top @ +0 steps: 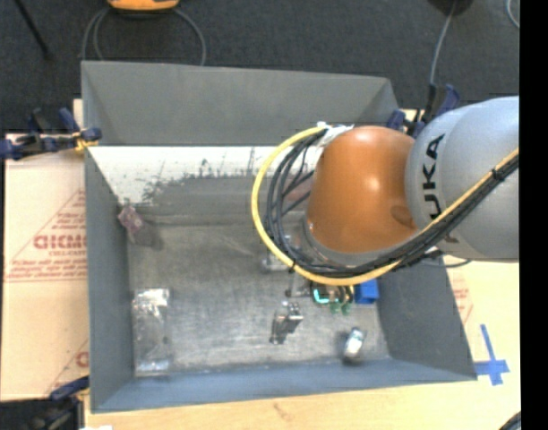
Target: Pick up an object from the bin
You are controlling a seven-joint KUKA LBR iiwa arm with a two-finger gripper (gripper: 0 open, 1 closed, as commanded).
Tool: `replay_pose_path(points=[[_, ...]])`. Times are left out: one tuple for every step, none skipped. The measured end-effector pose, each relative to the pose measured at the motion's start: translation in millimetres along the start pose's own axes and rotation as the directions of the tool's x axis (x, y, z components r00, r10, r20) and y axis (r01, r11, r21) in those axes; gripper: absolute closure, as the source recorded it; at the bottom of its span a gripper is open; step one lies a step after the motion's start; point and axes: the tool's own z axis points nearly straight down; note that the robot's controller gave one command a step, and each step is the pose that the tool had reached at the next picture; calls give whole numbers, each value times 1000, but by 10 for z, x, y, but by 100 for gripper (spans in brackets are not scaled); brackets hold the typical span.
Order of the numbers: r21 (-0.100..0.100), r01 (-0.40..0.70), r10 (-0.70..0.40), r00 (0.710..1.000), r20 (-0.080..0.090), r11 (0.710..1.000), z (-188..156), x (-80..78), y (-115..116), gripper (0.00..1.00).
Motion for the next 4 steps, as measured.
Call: replay_pose_path(points=[[3, 298, -298, 954, 2, 954, 860, 150, -620, 0], [8, 243, -243, 970, 12, 970, 582, -87, -1386, 0], [7, 610, -610, 792, 7, 792, 1177, -644, -1807, 0], [5, 608, -608, 794, 10, 794, 1161, -651, -1786, 100]])
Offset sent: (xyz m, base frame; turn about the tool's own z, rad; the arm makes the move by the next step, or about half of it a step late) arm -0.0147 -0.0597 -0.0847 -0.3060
